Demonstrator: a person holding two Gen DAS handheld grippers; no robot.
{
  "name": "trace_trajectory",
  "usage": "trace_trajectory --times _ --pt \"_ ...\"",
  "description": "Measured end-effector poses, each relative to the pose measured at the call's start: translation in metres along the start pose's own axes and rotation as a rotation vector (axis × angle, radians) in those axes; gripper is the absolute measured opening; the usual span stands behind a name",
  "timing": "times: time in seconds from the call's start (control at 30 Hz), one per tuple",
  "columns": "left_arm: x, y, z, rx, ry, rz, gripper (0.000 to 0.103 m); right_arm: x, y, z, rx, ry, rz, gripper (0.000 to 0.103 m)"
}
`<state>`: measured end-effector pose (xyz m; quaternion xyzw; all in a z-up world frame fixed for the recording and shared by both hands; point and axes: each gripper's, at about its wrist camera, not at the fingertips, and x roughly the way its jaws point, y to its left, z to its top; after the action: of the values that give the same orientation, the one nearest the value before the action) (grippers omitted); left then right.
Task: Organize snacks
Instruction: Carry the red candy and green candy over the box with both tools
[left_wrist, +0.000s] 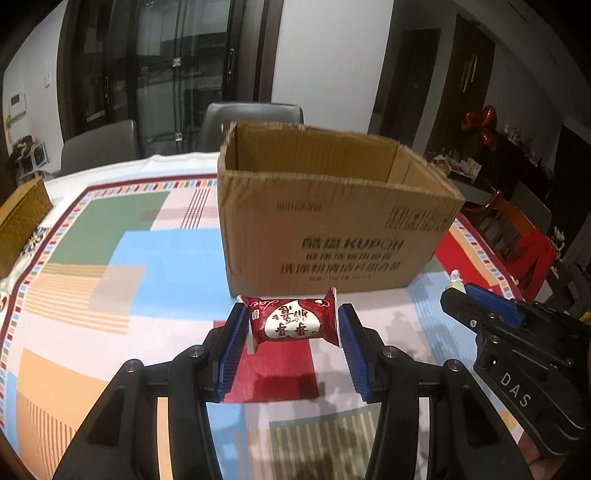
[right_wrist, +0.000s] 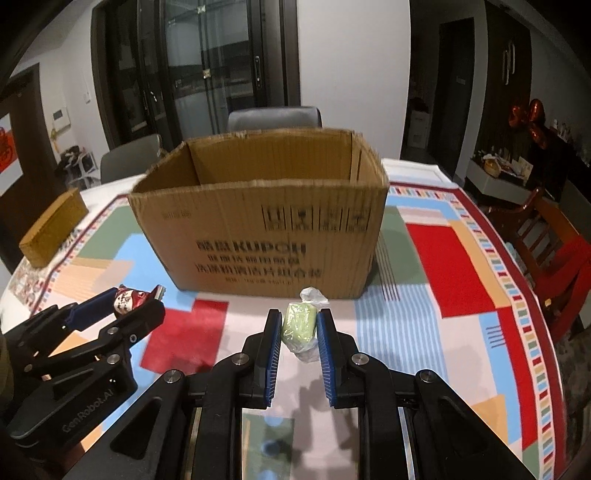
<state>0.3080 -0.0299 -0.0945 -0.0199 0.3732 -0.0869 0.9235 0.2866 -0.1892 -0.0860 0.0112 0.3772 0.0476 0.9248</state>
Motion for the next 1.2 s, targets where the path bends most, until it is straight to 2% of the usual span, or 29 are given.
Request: trace_trajectory --times 0.33,0.63,1.2 --pt "-0.020 -0.004 0.036 0.025 -0.073 0.002 0.049 -0.019 -0.001 0.030 -0.002 -0.076 0.010 0.021" --pt "-0.021 -0.006 0.061 0.034 -0.100 -0.011 0.049 -0.031 -0.002 0.055 -0.007 -0.142 0.005 0.021" --pt "-0.011 -0.006 0.109 0.064 -0.158 -0.026 0.049 -0.023 -0.005 0.105 -0.011 -0.198 -0.016 0.021"
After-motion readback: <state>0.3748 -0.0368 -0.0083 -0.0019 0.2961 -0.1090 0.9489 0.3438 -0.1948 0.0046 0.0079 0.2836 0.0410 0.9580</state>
